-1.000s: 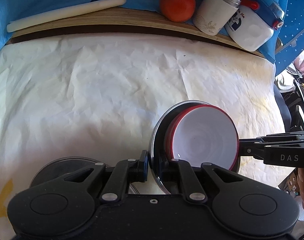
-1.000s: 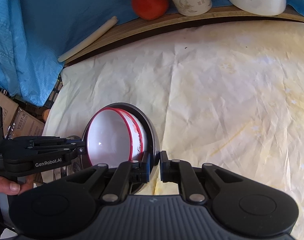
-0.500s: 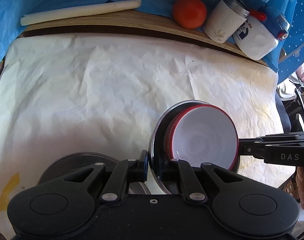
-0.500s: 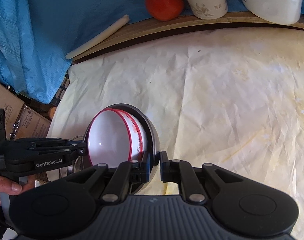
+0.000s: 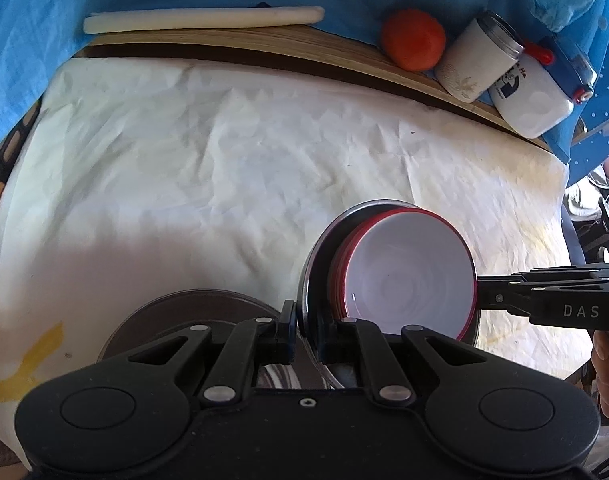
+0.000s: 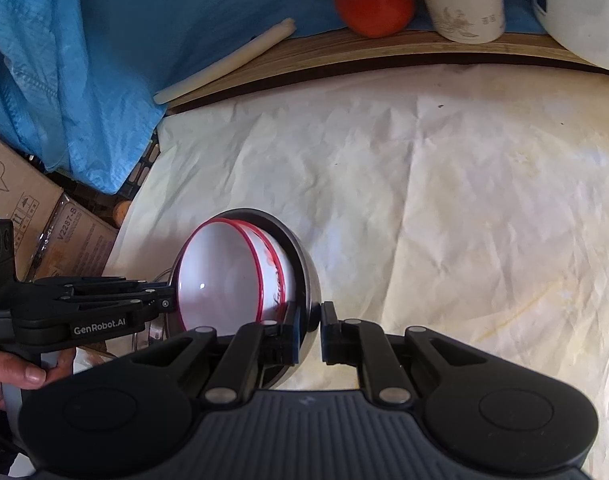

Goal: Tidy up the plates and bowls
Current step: 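Carry the dish stack with both tools toward the cardboard boxes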

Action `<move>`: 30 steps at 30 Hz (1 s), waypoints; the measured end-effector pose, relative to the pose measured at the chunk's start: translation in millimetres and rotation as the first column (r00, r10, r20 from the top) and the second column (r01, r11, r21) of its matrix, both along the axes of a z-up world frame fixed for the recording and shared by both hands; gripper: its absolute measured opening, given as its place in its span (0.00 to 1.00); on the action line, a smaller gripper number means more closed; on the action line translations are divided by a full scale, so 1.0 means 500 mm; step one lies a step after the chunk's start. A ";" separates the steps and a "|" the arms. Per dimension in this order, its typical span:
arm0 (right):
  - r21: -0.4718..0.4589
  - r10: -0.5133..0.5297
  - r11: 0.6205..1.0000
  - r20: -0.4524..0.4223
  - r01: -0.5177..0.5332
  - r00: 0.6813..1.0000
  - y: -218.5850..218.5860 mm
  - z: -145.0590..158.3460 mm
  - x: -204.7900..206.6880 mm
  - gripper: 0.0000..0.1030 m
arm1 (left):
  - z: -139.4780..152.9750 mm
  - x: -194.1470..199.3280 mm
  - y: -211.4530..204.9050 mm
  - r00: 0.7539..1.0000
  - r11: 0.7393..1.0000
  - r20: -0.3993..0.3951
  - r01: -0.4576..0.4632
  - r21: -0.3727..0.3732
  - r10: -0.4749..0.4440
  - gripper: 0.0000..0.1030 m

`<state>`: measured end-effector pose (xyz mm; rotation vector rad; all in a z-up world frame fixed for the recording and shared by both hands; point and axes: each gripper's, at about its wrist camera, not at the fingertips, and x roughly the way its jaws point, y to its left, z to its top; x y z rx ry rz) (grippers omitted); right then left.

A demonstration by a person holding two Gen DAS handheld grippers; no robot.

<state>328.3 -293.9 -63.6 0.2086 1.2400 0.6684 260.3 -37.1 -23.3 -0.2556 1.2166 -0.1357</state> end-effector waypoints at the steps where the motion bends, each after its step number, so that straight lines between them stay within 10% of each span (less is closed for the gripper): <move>1: 0.001 0.005 1.000 0.000 -0.005 1.000 0.002 0.000 0.002 0.10 | 0.001 0.000 0.002 1.000 1.000 0.000 -0.004 0.001 0.004 0.08; 30: 0.004 0.144 0.990 0.009 -0.144 0.990 0.104 0.009 0.003 0.10 | 0.015 -0.048 0.095 0.993 0.993 -0.014 -0.114 0.003 0.114 0.07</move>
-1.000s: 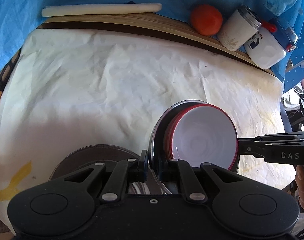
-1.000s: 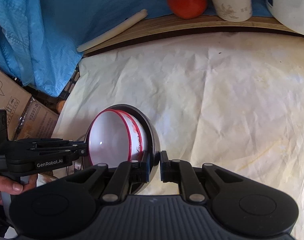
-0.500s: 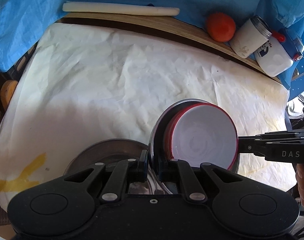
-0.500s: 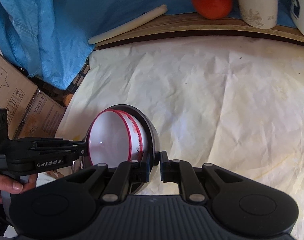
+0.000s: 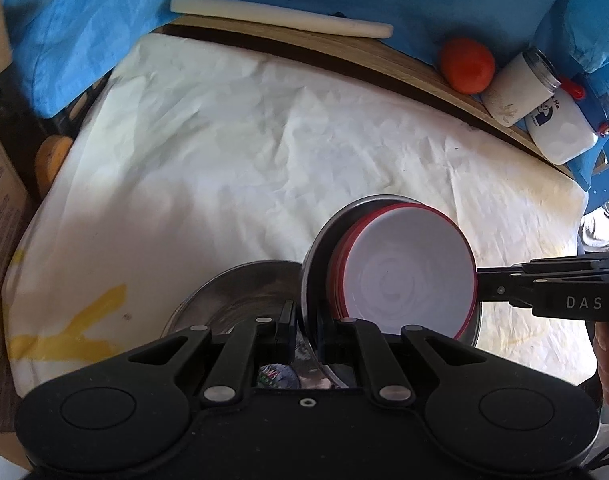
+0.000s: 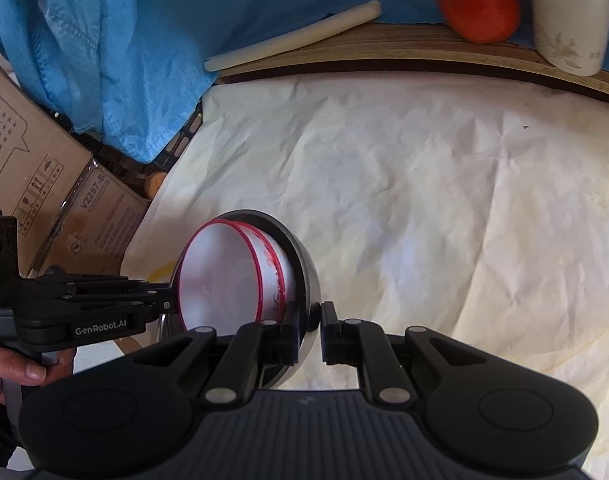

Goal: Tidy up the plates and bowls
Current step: 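Carry the dish stack with both tools toward the cardboard boxes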

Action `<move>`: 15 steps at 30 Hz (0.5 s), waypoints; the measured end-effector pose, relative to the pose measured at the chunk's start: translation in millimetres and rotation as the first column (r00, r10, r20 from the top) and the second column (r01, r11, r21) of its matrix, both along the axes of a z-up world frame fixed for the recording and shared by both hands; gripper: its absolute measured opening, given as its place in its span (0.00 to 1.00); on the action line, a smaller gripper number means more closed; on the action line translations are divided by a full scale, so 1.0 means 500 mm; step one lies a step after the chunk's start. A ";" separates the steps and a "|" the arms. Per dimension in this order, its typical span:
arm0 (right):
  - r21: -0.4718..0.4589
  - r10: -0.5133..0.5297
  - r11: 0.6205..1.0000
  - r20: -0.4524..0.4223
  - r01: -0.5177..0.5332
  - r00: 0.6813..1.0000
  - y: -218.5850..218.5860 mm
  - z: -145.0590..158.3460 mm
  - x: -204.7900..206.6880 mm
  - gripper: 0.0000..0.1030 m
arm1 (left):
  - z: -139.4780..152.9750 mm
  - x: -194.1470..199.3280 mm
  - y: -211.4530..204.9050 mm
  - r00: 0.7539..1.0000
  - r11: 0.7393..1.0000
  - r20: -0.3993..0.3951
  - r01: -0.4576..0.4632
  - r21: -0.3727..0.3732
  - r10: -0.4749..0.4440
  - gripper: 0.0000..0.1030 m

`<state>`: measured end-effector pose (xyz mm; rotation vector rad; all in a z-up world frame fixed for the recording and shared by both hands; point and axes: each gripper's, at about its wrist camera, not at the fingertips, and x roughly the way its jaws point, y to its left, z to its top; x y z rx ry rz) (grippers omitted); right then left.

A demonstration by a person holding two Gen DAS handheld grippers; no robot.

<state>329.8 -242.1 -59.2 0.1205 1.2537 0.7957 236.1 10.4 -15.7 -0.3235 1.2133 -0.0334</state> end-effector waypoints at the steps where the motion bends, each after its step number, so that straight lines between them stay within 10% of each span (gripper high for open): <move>1: -0.001 0.004 1.000 0.000 -0.004 1.000 0.004 0.000 -0.001 0.10 | 0.000 -0.003 0.003 1.000 1.000 -0.001 -0.003 0.000 0.003 0.08; 15: -0.009 0.070 0.998 -0.003 -0.070 0.998 0.050 0.002 -0.014 0.10 | -0.001 -0.045 0.035 0.999 0.999 -0.008 -0.048 0.005 0.049 0.08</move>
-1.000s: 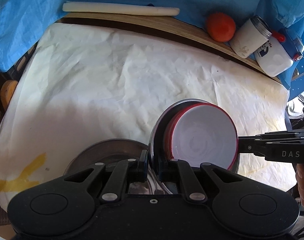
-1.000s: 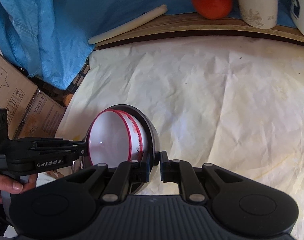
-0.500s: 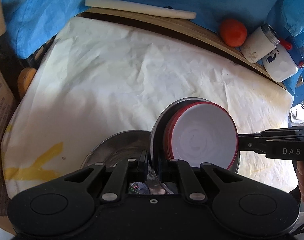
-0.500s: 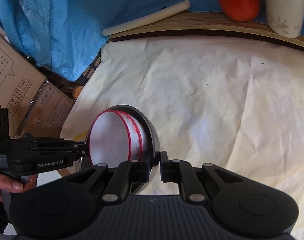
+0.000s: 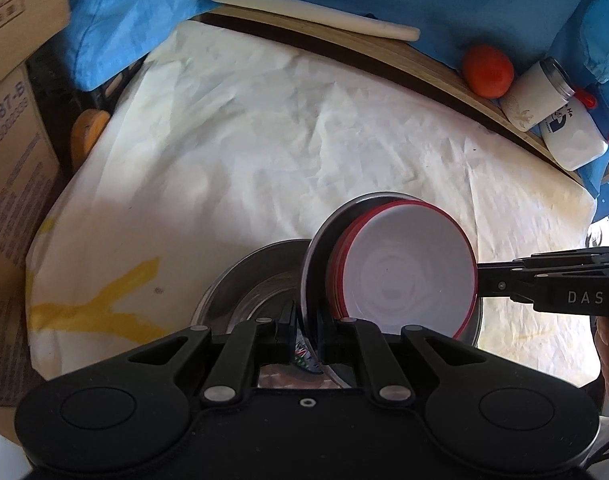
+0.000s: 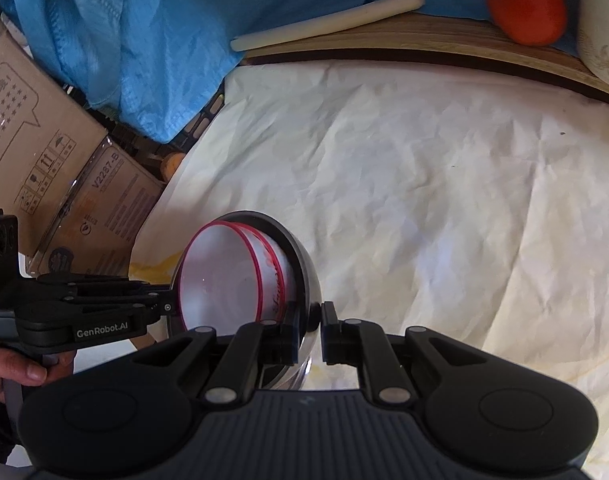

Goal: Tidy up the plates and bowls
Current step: 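Carry the dish stack with both tools toward the cardboard boxes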

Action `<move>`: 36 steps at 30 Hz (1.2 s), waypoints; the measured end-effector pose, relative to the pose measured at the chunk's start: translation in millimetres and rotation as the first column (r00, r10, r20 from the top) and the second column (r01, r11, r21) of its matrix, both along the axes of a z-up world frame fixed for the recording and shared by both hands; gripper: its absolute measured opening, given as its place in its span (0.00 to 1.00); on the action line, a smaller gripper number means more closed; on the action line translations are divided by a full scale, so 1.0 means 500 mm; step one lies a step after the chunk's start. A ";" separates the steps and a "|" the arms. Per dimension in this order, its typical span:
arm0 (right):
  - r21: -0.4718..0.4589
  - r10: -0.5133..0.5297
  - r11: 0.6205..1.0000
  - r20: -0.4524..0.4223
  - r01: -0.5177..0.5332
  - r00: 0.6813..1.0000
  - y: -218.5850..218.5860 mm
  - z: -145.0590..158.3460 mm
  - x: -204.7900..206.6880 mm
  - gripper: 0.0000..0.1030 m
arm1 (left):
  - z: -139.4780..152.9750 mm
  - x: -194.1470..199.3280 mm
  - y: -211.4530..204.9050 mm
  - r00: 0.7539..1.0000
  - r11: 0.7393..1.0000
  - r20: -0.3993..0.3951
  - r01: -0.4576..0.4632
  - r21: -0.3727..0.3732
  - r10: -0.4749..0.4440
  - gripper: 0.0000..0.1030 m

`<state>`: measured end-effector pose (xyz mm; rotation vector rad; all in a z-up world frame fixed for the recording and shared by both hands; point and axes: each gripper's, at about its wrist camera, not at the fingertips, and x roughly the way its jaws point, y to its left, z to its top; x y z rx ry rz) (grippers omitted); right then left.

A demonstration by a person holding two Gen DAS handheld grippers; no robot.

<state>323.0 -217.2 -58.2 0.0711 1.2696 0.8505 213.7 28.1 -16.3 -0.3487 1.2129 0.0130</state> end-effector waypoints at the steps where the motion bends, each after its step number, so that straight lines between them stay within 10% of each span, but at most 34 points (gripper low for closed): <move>1: -0.001 0.005 1.000 -0.001 -0.005 1.000 0.004 -0.001 0.000 0.10 | 0.000 -0.002 0.002 1.000 1.000 -0.001 -0.004 0.000 0.004 0.08; 36: -0.024 0.082 0.996 -0.014 -0.082 0.997 0.061 -0.019 -0.040 0.11 | -0.014 -0.062 0.035 0.997 0.998 -0.039 -0.062 -0.017 0.061 0.08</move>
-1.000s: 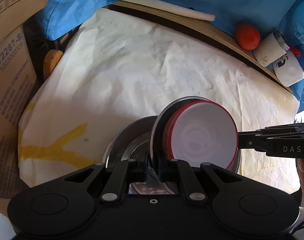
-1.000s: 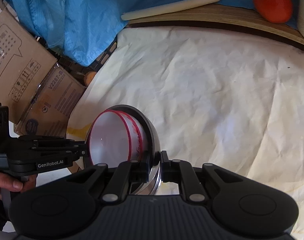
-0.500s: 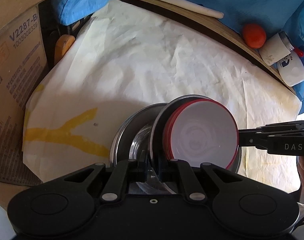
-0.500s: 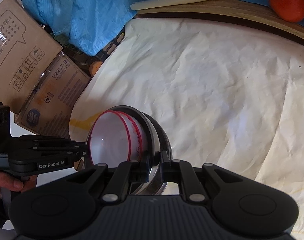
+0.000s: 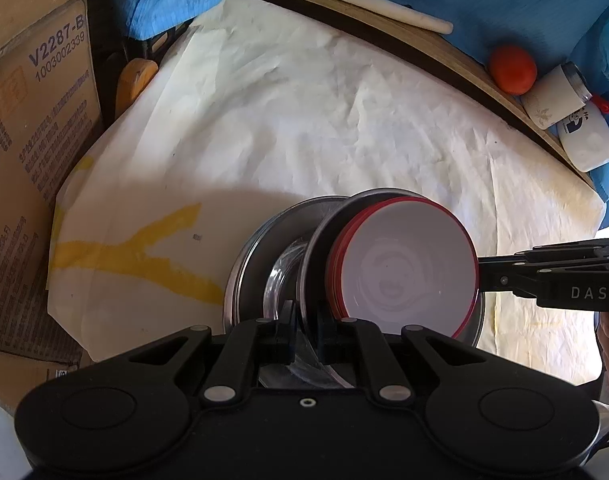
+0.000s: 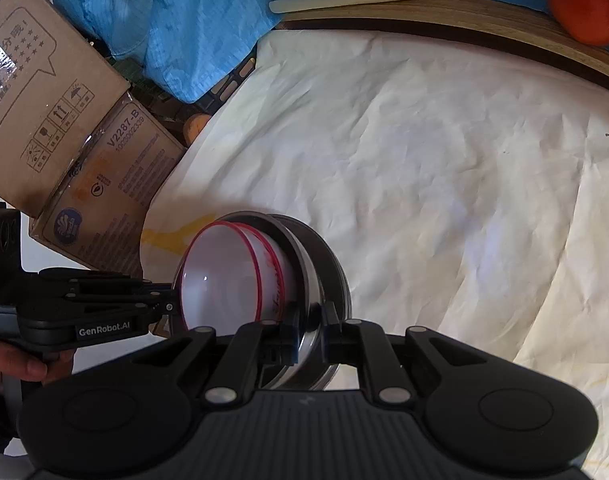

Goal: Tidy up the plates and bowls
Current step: 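Carry the dish stack with both tools toward the cardboard boxes, then lower the dish stack toward the table beside the boxes with both tools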

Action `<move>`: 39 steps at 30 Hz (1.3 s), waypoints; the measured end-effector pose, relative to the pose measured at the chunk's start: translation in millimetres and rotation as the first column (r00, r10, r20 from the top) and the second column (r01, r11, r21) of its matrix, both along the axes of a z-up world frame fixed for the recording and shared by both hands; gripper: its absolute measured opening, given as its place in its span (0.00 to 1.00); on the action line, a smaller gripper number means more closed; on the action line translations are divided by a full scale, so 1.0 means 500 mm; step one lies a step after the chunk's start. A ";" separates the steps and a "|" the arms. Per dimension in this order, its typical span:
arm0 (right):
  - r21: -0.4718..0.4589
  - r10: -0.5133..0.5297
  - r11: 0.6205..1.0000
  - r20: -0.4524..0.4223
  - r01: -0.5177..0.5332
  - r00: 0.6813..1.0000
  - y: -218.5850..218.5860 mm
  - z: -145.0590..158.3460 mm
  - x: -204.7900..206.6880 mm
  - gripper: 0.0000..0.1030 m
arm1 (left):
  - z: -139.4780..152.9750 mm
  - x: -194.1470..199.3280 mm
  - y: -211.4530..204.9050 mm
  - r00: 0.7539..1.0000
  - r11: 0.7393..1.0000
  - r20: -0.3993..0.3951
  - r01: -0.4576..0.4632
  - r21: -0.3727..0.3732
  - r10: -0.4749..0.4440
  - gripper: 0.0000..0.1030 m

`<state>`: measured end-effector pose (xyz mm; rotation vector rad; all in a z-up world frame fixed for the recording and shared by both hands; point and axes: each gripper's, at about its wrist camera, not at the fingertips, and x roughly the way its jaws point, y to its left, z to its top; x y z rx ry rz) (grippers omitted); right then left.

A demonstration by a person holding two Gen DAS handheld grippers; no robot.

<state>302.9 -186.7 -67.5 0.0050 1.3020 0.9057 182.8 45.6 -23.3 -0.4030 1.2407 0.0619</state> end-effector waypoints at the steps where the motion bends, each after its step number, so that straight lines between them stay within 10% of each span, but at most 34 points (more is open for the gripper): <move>1: -0.001 0.001 1.000 -0.001 -0.001 1.000 0.000 -0.001 -0.001 0.11 | -0.001 -0.001 0.001 1.000 1.000 -0.001 0.000 0.000 0.000 0.08; 39: -0.046 0.045 0.998 -0.009 -0.045 0.999 0.049 -0.022 -0.015 0.11 | -0.029 -0.019 0.016 0.999 0.999 -0.033 -0.036 0.019 0.037 0.08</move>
